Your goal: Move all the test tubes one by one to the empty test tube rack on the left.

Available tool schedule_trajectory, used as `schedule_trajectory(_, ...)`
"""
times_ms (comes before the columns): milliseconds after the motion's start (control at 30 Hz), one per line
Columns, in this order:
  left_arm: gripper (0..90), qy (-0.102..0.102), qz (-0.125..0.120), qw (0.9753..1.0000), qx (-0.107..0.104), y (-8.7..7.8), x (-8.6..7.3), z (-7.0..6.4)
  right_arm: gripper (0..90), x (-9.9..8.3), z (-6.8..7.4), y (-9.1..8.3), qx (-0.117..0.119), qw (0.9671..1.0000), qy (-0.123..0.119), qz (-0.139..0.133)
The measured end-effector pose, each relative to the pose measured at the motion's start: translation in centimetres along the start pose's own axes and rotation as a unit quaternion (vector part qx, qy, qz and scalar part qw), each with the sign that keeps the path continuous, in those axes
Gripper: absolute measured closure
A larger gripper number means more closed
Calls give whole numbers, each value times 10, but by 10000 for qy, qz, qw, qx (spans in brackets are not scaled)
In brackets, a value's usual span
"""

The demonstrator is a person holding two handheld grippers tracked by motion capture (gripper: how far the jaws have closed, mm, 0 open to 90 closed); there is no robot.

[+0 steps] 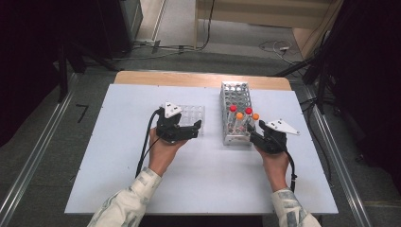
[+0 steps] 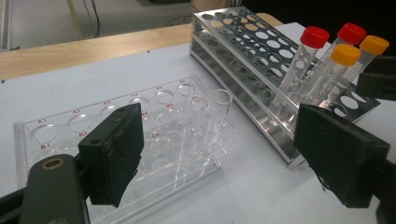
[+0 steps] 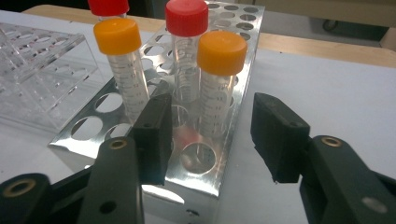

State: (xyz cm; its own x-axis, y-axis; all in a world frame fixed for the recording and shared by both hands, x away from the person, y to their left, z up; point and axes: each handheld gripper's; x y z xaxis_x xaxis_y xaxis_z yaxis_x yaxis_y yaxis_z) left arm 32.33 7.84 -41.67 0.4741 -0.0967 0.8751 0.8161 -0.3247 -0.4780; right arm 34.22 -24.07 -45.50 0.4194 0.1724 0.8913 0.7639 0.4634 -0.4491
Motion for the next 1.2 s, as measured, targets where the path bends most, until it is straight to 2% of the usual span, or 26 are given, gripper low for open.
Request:
schedule_trajectory(167, 138, -24, 12, 10000, -65, 0, 0, -1, 605, 1, -4, 8, 30, 10000, 41, -2)
schedule_trajectory(333, 118, -18, -69, 10000, -62, -1, 0, -4, 707, 1, -4, 9, 52, 10000, -43, -23)
schedule_trajectory(600, 101, -38, -67, 9999, -154, 0, 1, -6, 713, 13, -3, -4, 70, 9995, -78, -303)
schedule_trajectory(867, 96, -26, 24, 9998, -215, 0, 1, -7, 716, 36, 2, -31, 107, 9979, -234, -591)
schedule_trajectory(1067, 97, -43, -28, 9996, -266, -4, 2, -7, 716, 40, 8, -47, 219, 9974, -289, -617)
schedule_trajectory(1200, 101, -27, -28, 9996, -293, -6, 2, -7, 716, 38, 11, -51, 321, 9977, -311, -509)
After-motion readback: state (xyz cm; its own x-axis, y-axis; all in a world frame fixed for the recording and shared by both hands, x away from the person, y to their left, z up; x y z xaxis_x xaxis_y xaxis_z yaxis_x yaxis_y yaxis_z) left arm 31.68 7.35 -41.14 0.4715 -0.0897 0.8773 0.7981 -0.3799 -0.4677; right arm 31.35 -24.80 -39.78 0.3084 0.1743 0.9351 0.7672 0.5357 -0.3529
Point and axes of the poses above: each handheld gripper's, and its own axes: y roughly forward along the jaws, x roughly out of its top, z roughly to its left, and after that the axes turned 8 degrees about x, right-handed
